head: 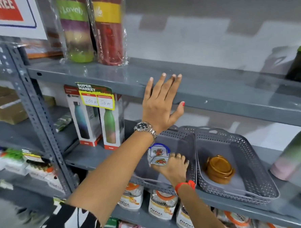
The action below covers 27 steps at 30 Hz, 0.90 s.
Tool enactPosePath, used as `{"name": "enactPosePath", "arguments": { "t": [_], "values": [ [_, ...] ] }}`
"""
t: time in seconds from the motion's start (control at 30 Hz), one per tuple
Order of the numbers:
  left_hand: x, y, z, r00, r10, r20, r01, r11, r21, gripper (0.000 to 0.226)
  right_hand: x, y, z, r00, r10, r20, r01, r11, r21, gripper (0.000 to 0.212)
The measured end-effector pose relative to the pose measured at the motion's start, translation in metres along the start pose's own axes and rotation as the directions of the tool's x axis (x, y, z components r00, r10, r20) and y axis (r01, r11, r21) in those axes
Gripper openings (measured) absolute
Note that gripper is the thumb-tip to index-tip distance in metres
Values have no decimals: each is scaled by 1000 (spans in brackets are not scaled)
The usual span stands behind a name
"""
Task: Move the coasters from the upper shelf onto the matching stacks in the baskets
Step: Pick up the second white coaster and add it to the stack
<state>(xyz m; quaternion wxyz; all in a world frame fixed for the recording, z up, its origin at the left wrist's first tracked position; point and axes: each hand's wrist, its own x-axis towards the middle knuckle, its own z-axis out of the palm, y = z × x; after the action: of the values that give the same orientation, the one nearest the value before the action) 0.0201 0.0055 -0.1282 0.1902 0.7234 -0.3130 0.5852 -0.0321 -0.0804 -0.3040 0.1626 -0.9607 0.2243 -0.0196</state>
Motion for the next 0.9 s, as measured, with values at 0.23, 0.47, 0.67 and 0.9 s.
{"name": "enactPosePath", "arguments": {
  "t": [0.23, 0.47, 0.67, 0.9],
  "values": [
    [0, -1, 6, 1000, 3, -17, -3, 1000, 20, 61, 35, -13, 11, 999, -23, 41, 26, 998, -62, 115],
    [0, 0, 8, 998, 1, -55, 0, 1000, 15, 58, 63, -17, 8, 952, -138, 273, 170, 981, -97, 141],
    [-1, 0, 10, 998, -6, -62, 7, 1000, 16, 58, 88, -21, 9, 874, -211, 438, 288, 950, -117, 145],
    [-1, -1, 10, 998, -7, -55, 8, 1000, 4, 61, 98, -15, 7, 908, -266, 325, 291, 956, -32, 115]
  ]
}}
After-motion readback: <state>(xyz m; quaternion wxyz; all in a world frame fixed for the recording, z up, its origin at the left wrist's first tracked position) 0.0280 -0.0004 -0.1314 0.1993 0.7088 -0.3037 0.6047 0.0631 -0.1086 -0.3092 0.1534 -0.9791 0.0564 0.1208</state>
